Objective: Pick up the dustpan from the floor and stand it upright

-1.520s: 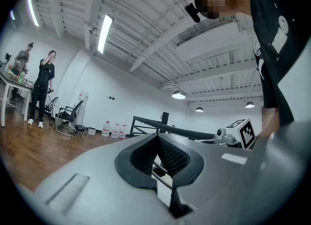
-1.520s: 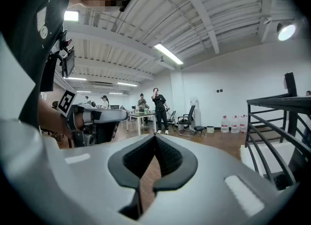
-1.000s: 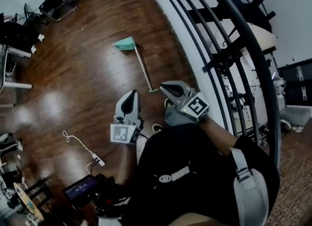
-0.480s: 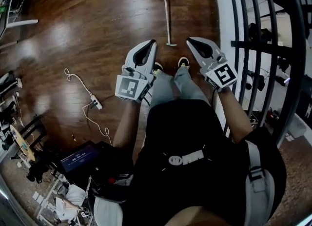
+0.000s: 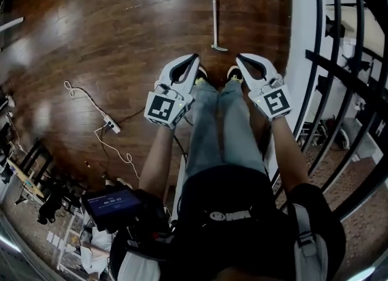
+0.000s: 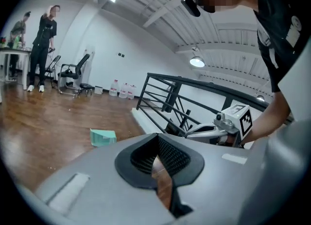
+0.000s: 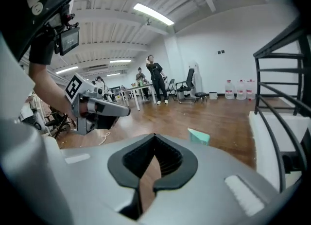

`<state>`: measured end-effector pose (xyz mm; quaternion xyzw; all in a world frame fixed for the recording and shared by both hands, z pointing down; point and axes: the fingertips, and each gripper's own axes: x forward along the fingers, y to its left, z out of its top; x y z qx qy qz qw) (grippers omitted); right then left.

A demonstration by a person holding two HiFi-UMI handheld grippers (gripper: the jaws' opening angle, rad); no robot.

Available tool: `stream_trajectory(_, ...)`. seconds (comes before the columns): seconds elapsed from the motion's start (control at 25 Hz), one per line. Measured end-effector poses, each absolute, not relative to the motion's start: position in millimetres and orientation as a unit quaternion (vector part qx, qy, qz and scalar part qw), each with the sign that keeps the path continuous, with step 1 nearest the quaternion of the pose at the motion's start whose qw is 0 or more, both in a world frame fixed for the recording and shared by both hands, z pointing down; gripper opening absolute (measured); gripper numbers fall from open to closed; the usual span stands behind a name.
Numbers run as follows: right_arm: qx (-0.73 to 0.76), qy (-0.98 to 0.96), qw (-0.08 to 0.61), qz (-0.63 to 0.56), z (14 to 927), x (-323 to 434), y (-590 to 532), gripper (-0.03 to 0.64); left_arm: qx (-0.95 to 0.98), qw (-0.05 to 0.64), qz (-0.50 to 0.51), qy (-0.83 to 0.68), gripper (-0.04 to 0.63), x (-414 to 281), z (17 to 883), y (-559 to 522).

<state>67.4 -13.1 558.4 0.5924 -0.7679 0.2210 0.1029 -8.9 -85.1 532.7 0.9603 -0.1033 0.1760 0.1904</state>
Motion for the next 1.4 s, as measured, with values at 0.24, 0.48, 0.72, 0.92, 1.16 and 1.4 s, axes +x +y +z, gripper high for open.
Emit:
stream_trajectory(0.24, 0.545, -0.784, 0.142, 0.262, 741.6, 57.7, -13.4, 0.121, 0.947, 0.221, 0.211, -0.102, 0.012, -12.0, 692.1, -80.6)
stream_trajectory(0.48, 0.492, -0.783, 0.237, 0.297, 933.1, 40.2, 10.9, 0.141, 0.923, 0.264, 0.236, -0.152, 0.012, -36.3, 841.0, -89.1)
stream_trajectory(0.72, 0.369, -0.817, 0.368, 0.248, 1067.3, 7.0, 44.6, 0.181, 0.907, 0.294, 0.254, -0.162, 0.012, -50.3, 916.5, -75.8)
stream_trajectory(0.92, 0.3, -0.829, 0.435, 0.182, 1106.4, -6.6, 60.5, 0.182, 0.904, 0.29, 0.269, -0.164, 0.012, -64.6, 927.9, -72.8)
stream_trajectory(1.16, 0.303, -0.807, 0.471, 0.187, 1127.4, -3.7, 66.1, 0.077, 0.91, 0.276, 0.277, -0.137, 0.012, -64.7, 924.1, -64.7)
stream_trajectory(1.4, 0.31, -0.832, 0.406, 0.215, 1041.3, -10.6, 53.1, 0.077, 0.91, 0.287, 0.262, -0.147, 0.012, -55.6, 874.7, -70.7)
